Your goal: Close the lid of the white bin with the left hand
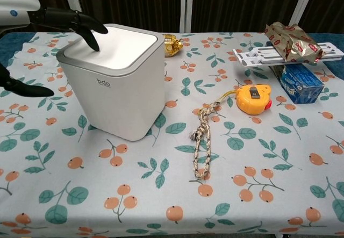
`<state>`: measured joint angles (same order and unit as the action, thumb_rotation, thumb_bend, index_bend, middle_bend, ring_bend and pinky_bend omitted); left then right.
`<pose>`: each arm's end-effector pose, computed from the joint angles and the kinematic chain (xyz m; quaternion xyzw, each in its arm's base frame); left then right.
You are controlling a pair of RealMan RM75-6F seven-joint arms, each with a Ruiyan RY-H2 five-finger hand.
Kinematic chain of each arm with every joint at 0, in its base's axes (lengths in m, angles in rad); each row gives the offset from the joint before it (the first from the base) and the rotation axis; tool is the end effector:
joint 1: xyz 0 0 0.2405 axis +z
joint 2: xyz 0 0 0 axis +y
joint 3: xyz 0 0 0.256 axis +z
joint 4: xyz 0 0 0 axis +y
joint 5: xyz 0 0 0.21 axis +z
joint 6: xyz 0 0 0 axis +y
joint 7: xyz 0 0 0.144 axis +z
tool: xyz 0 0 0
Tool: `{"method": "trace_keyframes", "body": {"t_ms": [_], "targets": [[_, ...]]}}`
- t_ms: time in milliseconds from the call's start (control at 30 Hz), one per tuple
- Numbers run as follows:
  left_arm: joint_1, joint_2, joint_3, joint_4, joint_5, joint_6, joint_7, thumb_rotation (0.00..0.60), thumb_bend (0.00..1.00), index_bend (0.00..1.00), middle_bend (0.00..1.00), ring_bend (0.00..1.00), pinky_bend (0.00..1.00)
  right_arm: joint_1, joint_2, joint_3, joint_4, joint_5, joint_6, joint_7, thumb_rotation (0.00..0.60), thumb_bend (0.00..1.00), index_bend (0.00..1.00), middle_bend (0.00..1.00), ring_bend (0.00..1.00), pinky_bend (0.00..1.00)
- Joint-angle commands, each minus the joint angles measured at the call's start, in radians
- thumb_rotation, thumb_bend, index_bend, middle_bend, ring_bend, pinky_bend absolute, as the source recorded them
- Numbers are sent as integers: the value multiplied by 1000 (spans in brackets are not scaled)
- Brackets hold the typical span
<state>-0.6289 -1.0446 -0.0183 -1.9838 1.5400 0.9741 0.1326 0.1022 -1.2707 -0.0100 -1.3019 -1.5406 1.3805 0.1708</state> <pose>-0.1347 0.2513 0.0824 -0.8136 -0.3305 -0.3800 0.2906 -0.3602 -0.1767 0.1173 0.6278 -0.4269 0.3500 0.5488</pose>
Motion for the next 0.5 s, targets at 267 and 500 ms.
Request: {"method": "trace_keyframes", "body": {"t_ms": [267, 500], "targets": [[28, -54, 23, 35, 2, 22, 21, 600, 239, 86, 206, 70, 112, 1, -6, -1, 6, 1, -4, 4, 600, 245, 0, 0, 0, 0], [47, -36, -4, 23, 18, 91, 4, 600, 240, 87, 207, 70, 112, -1, -2, 3, 3, 0, 6, 5, 600, 245, 0, 0, 0, 0]]}}
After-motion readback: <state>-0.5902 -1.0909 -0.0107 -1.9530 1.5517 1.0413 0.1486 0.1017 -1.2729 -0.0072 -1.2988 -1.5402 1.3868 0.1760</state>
